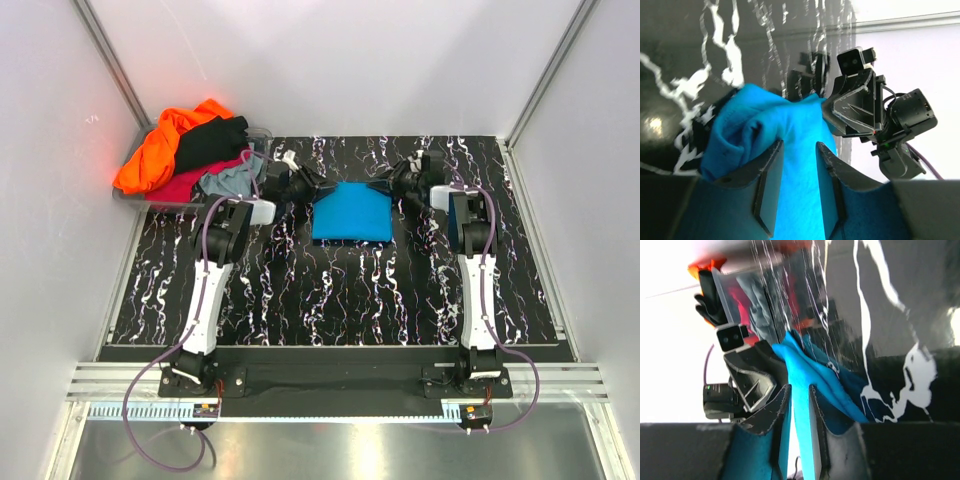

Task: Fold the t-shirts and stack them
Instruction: Fold the tshirt, then neatly place the folded tshirt to the corner

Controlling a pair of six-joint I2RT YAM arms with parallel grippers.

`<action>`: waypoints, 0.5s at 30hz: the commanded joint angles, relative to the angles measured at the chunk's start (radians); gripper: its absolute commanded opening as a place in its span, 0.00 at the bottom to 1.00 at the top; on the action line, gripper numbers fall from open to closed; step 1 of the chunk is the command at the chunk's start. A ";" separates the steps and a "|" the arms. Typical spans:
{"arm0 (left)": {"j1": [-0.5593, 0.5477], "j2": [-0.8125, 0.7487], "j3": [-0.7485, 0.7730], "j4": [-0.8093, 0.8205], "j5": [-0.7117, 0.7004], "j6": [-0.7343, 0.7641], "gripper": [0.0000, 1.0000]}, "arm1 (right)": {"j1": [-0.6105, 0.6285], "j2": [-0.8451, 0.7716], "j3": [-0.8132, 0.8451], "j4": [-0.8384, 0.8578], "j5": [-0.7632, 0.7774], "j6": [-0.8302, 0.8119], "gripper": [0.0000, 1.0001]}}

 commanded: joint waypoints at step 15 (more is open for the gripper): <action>0.068 -0.164 0.231 -0.491 0.068 0.290 0.43 | -0.107 -0.138 0.289 -0.582 0.099 -0.327 0.47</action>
